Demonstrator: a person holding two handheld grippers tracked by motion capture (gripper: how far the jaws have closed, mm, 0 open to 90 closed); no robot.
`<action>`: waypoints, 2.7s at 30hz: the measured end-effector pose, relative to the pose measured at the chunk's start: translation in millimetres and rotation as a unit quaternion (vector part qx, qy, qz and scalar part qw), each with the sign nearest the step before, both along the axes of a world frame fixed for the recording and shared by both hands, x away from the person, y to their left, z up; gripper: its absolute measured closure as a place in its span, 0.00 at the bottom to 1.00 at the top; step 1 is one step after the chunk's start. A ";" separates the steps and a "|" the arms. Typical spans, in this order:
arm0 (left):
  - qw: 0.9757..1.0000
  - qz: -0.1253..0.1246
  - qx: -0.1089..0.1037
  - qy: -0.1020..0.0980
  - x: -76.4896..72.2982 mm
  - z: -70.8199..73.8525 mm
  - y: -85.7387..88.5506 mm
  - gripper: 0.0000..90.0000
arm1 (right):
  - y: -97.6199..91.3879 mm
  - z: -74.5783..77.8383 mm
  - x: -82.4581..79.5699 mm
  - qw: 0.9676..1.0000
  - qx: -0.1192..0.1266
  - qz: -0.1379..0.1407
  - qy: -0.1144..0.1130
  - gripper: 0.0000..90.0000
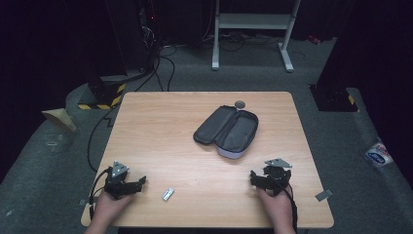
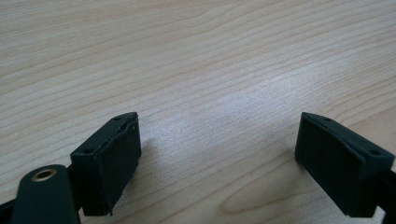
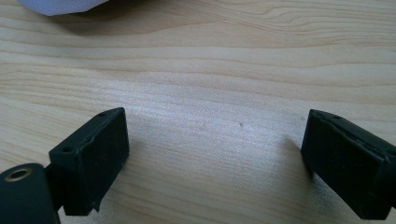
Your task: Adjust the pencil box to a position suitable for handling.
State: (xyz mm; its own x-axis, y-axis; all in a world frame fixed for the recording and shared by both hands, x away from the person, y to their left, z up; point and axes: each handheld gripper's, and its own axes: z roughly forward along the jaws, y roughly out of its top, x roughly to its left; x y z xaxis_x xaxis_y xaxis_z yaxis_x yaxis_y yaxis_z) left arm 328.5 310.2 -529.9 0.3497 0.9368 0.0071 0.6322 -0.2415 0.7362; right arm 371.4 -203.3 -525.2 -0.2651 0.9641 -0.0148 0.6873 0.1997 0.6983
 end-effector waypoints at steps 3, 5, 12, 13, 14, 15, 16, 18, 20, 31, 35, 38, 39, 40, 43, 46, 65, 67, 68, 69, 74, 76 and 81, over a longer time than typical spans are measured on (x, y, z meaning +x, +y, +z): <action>1.000 -0.001 -0.001 0.000 0.5 0.0 0.1 0.16 | -0.8 0.2 -1.4 1.000 0.001 0.006 0.002 0.08; 1.000 -0.002 -0.001 0.001 0.6 0.0 0.1 0.16 | -1.1 0.2 -3.0 1.000 0.002 0.009 0.001 0.09; 1.000 -0.005 -0.002 0.001 0.9 -0.1 0.6 0.16 | -1.2 0.1 -3.9 1.000 0.001 0.015 0.000 0.09; 1.000 -0.007 -0.002 0.001 1.1 -0.1 0.8 0.16 | -1.1 0.1 -4.0 1.000 0.001 0.015 0.000 0.09; 1.000 -0.007 -0.002 0.001 1.1 0.0 0.9 0.16 | -1.1 0.1 -4.0 1.000 0.001 0.015 0.000 0.09; 1.000 -0.007 -0.002 0.001 1.1 -0.1 0.8 0.16 | -1.1 0.1 -4.0 1.000 0.001 0.015 0.000 0.09; 1.000 -0.007 -0.002 0.001 1.1 -0.1 0.8 0.16 | -1.1 0.1 -4.0 1.000 0.001 0.015 0.000 0.09; 1.000 -0.007 -0.001 0.001 1.1 0.0 0.8 0.16 | -1.4 0.1 -4.0 1.000 0.001 0.017 0.000 0.09; 1.000 -0.007 -0.001 0.001 1.1 0.0 0.9 0.16 | -1.5 0.0 -4.1 1.000 0.002 0.016 0.000 0.09; 1.000 -0.009 -0.002 0.002 1.6 0.0 0.7 0.16 | -3.8 0.8 -5.3 1.000 0.003 0.021 -0.002 0.13; 1.000 -0.009 -0.001 0.001 1.6 0.0 0.8 0.16 | -3.9 0.9 -5.4 1.000 0.004 0.019 -0.002 0.14; 1.000 -0.008 -0.002 0.002 1.5 0.0 0.6 0.16 | -3.8 1.1 -5.5 1.000 0.004 0.018 -0.001 0.14; 1.000 -0.008 -0.003 0.002 1.5 0.0 0.5 0.16 | -3.8 1.2 -5.5 1.000 0.005 0.018 -0.001 0.14; 1.000 -0.008 -0.003 0.002 1.5 0.0 0.5 0.16 | -4.2 1.2 -5.1 1.000 0.003 0.021 -0.002 0.14; 1.000 -0.008 -0.001 0.002 1.6 0.1 0.7 0.16 | -4.4 1.7 -4.8 1.000 0.005 0.029 -0.001 0.14; 1.000 -0.004 -0.002 0.005 2.0 0.2 0.4 0.15 | -2.3 3.2 -6.3 1.000 -0.005 0.028 -0.010 0.14; 1.000 -0.012 0.006 0.019 6.6 -0.9 -1.9 0.01 | 9.3 25.7 -0.4 0.997 0.030 0.061 -0.044 0.18; 1.000 -0.012 0.007 0.020 6.7 -0.8 -2.2 0.00 | 10.4 26.9 -0.6 0.997 0.031 0.061 -0.045 0.18; 1.000 -0.012 0.009 0.020 6.8 -0.6 -2.1 0.00 | 12.3 29.8 -0.6 0.996 0.034 0.063 -0.046 0.18; 1.000 -0.012 0.010 0.021 6.9 -0.5 -2.1 0.00 | 12.7 30.9 -0.5 0.996 0.035 0.063 -0.047 0.19; 1.000 -0.016 0.009 0.020 7.0 -0.6 -2.4 0.00 | 14.1 37.5 2.0 0.995 0.037 0.076 -0.055 0.19; 1.000 -0.015 0.007 0.021 6.8 -0.9 -2.7 0.00 | 15.2 39.9 3.1 0.995 0.040 0.076 -0.057 0.19; 0.999 -0.030 0.007 0.017 6.0 -1.2 -7.1 0.00 | 19.2 46.4 5.9 0.994 0.041 0.083 -0.065 0.21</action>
